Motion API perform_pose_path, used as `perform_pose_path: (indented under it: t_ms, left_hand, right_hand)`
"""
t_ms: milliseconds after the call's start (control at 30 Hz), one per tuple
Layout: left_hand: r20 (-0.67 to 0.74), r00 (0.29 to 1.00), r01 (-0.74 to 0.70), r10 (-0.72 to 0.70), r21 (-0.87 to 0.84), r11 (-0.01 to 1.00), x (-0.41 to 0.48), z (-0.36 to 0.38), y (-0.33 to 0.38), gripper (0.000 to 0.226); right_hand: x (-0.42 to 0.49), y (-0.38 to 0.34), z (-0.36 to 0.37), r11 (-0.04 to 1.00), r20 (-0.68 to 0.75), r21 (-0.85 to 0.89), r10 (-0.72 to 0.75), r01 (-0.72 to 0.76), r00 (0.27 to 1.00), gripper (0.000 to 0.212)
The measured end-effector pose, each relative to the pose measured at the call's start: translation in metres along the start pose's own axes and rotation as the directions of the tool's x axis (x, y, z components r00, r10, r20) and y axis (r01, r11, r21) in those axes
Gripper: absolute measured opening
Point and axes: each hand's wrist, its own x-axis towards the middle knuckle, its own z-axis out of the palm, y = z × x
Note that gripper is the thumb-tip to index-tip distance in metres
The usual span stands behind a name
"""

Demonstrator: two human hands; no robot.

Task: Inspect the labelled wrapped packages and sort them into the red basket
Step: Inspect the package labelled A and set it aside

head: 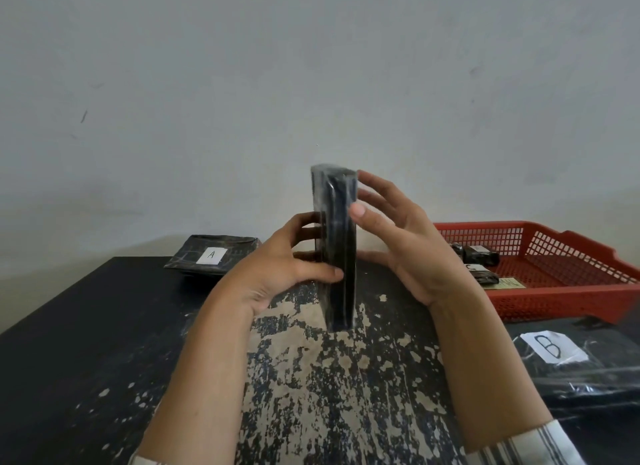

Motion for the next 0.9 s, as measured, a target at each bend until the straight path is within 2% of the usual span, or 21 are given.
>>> perform_pose_path:
  t_ms: [67,167,400,567,733,900]
  left_hand:
    - [0.06,0.998,-0.021,0.018,0.041,0.999,-0.001,0.002,-0.002,0.083]
    - [0.087,0.995,-0.059,0.053,0.068,0.996,-0.001,0.005,0.0,0.09]
    - [-0.06,0.961,-0.261,0.268,0.106,0.959,-0.001,0.003,0.003,0.09]
    - [-0.058,0.93,-0.349,0.363,0.172,0.921,-0.004,0.002,0.007,0.091]
    - [-0.048,0.916,-0.38,0.398,0.213,0.9,-0.004,0.003,0.008,0.09]
    - [-0.021,0.918,-0.387,0.397,0.18,0.904,-0.006,0.002,0.01,0.089]
  right_hand:
    - [0.001,0.002,0.001,1.0,0.007,0.015,0.02,-0.02,1.0,0.081]
    - [-0.001,0.001,-0.001,0.999,0.044,0.041,0.009,-0.011,0.999,0.075]
    - [-0.004,-0.001,-0.003,1.0,0.162,0.014,-0.01,0.008,0.987,0.09]
    - [-0.006,-0.006,0.001,0.988,0.209,0.148,0.02,-0.052,0.978,0.068]
    - [-0.004,-0.006,0.005,0.979,0.177,0.201,0.002,-0.038,0.984,0.063]
    - [-0.005,-0.008,0.005,0.976,0.178,0.216,-0.009,-0.03,0.984,0.061]
